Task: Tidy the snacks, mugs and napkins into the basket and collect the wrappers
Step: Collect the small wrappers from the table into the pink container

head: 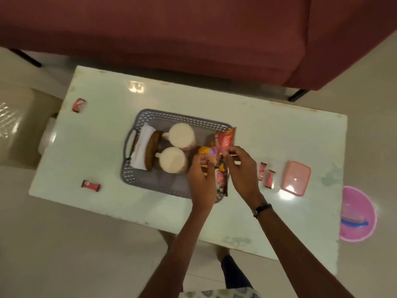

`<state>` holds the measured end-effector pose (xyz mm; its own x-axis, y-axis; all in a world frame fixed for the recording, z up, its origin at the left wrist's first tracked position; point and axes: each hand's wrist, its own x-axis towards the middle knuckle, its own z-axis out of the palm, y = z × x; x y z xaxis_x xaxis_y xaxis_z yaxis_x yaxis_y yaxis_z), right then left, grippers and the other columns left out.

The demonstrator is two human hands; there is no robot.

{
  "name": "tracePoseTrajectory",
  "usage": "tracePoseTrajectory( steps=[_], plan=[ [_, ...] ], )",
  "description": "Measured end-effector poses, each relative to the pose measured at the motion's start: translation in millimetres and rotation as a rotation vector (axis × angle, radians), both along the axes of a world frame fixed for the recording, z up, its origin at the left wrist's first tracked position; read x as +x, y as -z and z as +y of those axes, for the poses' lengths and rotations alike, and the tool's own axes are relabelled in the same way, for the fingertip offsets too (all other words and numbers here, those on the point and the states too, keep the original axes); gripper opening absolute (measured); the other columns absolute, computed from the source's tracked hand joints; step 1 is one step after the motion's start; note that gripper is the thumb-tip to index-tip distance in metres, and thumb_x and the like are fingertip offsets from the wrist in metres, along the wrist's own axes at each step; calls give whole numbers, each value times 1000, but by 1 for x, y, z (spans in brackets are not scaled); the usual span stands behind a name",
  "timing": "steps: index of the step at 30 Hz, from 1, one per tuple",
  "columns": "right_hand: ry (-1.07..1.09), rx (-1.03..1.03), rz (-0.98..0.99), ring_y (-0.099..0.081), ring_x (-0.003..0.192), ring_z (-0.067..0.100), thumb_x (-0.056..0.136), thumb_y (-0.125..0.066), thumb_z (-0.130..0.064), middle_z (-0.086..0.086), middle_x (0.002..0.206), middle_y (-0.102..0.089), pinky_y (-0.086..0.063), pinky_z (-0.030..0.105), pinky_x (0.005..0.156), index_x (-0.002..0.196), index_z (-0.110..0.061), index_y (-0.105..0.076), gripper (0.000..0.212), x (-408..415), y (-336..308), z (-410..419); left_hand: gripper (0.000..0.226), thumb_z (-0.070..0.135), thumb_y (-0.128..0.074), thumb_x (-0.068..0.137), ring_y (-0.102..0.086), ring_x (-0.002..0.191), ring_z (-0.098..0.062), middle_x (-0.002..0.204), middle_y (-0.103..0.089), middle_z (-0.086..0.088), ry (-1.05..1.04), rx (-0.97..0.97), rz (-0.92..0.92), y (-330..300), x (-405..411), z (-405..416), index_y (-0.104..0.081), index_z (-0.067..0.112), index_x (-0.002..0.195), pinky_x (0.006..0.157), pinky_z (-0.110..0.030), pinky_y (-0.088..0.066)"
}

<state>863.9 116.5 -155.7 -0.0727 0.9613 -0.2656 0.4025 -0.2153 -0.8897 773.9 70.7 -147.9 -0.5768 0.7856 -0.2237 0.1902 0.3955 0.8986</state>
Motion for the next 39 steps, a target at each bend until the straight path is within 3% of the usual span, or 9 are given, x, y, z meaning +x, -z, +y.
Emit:
tracePoseTrajectory(
  steps=[3,8,15,21,25,29,33,36,39],
  plan=[
    [-143,59,2,-59,83,3,93,-54,-16,-8,94,-63,-45,9,75,99,-11,-65,13,-65,-6,-5,9,13,-54,91,-63,88,-25,94,-65,-3,-152,-5,9,7,-71,-24,-57,14,99,77,-39,-54],
    [-309,32,63,-65,85,16,91,-57,-15,-1,95,-68,-52,28,76,94,-11,-66,10,-174,-1,-26,10,10,-57,85,-62,80,-35,92,-63,-14,-428,-125,77,44,-200,-81,-55,13,94,75,-45,-53],
    [-456,-49,66,-64,82,13,93,-54,-15,-5,91,-66,-49,19,73,93,-13,-65,11,-286,26,-51,42,13,-66,82,-50,112,-37,119,-50,-27,-741,-508,-20,97,-315,-125,-46,-11,110,94,-43,-40],
    [-544,-80,27,-64,79,12,93,-53,-14,-8,92,-66,-48,12,71,91,-15,-64,11,-350,44,-57,33,21,-68,72,-64,86,-31,99,-62,-14,-601,-561,-110,118,-351,-113,-58,1,95,79,-39,-54],
    [-623,-29,-61,-63,84,14,93,-53,-17,-3,98,-66,-52,27,79,95,-14,-65,12,-389,62,-37,21,12,-72,76,-62,66,-13,97,-61,-17,-484,-433,-188,118,-375,-98,-59,0,88,55,-10,-52],
    [-761,168,-279,-62,97,21,91,-54,-13,5,119,-57,-52,37,84,112,-13,-59,22,-437,82,13,25,11,-78,69,-61,75,-24,89,-53,-8,-330,-315,-29,117,-413,-76,-56,6,80,73,-39,-56],
    [-993,276,-627,-38,130,29,89,-51,-7,6,153,-26,-47,42,95,140,-14,-35,54,-489,95,61,25,5,-78,66,-59,63,-17,82,-61,-8,-209,-395,-144,123,-438,-67,-55,8,73,70,-42,-58],
    [-1032,414,-754,-25,140,30,86,-46,2,5,159,-11,-51,40,91,146,-16,-24,66,-515,100,80,23,2,-79,64,-61,60,-15,85,-66,-16,-227,-363,-207,130,-437,-72,-62,0,78,61,-44,-60],
    [-1060,480,-843,-13,145,31,88,-36,6,5,160,-6,-47,38,97,149,-17,-18,68,-531,113,92,23,3,-80,62,-59,54,-2,80,-65,-7,-237,-351,-184,134,-439,-71,-59,12,68,55,-34,-59]
  ],
)
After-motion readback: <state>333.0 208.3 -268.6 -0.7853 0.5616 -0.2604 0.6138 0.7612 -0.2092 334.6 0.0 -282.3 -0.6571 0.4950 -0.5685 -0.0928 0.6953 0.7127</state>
